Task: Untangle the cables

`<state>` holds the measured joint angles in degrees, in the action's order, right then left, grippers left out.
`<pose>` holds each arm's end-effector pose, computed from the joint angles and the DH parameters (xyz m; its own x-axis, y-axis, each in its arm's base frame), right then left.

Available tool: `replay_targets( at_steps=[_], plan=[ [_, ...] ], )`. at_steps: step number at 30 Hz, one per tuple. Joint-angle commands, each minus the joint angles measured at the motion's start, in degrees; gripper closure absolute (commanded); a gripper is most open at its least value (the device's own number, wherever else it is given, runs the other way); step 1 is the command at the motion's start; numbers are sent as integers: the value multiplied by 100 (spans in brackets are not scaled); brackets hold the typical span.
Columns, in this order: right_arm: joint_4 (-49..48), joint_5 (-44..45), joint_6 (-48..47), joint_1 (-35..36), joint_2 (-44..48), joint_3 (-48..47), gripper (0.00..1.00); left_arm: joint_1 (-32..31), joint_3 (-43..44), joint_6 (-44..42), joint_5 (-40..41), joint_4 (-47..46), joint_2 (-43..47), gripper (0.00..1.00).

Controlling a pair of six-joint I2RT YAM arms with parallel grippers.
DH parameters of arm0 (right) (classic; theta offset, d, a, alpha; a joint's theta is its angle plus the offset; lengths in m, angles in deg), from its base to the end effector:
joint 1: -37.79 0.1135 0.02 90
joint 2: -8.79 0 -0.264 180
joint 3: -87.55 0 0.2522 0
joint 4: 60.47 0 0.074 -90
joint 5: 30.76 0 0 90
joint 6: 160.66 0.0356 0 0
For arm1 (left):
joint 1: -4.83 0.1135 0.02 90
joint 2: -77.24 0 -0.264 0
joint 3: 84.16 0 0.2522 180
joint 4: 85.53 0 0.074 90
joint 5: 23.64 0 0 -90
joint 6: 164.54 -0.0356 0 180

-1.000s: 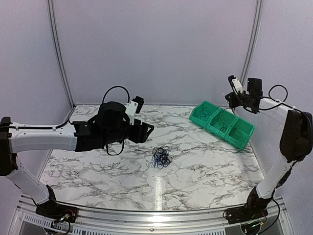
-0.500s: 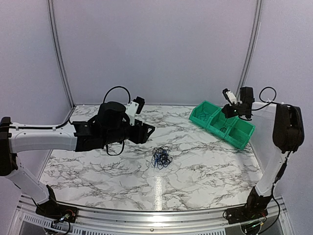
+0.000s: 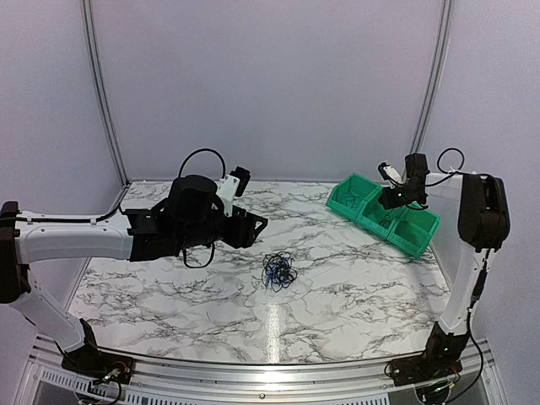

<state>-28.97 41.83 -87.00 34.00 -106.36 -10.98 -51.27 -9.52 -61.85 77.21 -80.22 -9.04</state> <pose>0.4457 -0.0188 0.1999 -0.6746 -0.2243 -0.7033 -0.3397 0.9402 0.0260 0.2031 -0.2902 0.2943 -0.3156 0.0829 -0.9452 0.6616 0.7334 -0.1566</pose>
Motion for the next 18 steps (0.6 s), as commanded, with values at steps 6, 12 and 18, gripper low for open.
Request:
replay_targets(
  at_steps=[6,12,18],
  plan=[
    [473,403,-59,-38,0,-306,99,-7,143,22,-89,89,-63,32],
    [700,423,-70,-40,246,-373,73,-7,152,23,-90,110,-105,32],
    [709,431,-89,-34,849,-190,56,-7,161,28,-111,122,-125,32]
  ],
)
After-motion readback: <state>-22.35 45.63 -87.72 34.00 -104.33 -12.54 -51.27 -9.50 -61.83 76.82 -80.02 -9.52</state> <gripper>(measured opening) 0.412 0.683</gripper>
